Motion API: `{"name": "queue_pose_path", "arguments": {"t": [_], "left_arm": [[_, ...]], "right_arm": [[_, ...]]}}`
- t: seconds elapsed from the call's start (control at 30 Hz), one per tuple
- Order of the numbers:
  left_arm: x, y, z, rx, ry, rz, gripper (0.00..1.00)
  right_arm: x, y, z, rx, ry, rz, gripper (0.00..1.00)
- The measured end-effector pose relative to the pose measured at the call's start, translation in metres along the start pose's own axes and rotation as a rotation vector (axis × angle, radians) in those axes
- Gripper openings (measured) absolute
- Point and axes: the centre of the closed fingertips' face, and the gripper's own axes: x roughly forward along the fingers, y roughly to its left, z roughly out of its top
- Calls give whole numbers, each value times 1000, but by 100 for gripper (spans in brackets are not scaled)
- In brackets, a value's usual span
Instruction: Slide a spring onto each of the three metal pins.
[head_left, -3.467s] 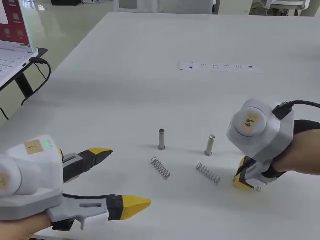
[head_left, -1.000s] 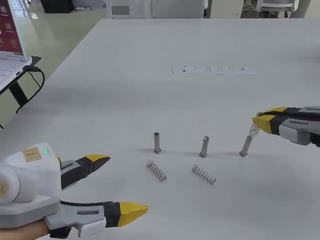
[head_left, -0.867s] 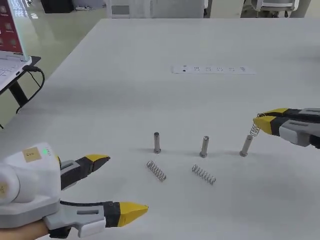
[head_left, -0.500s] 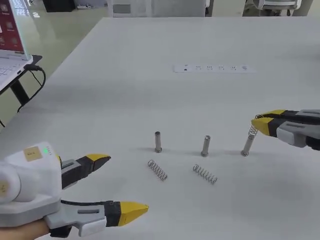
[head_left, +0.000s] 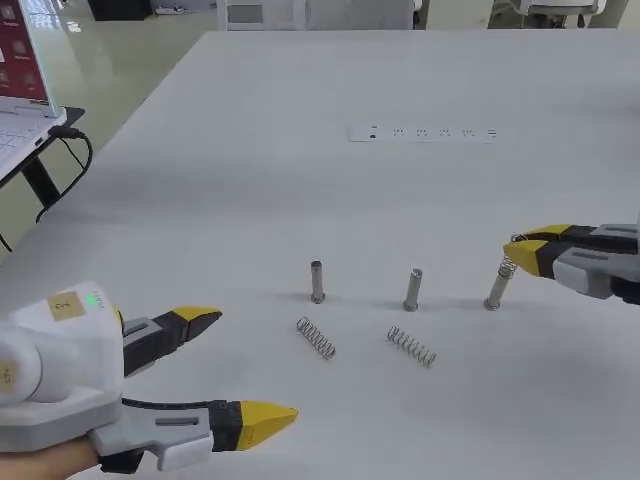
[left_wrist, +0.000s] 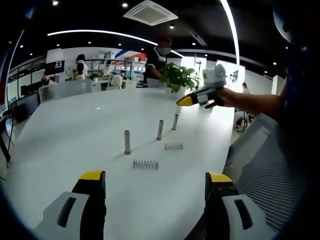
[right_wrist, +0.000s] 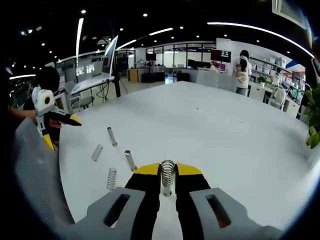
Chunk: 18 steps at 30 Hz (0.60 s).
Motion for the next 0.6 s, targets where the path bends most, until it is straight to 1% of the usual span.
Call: {"name": "queue_pose_path", "arguments": {"t": [0.2,0.53,0.6], "left_arm": [[0,1,0,-1,-1,1,78],[0,2,-1,-2,2,2,78],[0,1,-1,0,4,1,78]], "right_arm": [[4,-1,-6,3,7,5,8],[15,1,-23,-12,41,27,8],[17,2,-28,-26,53,34,8]]}}
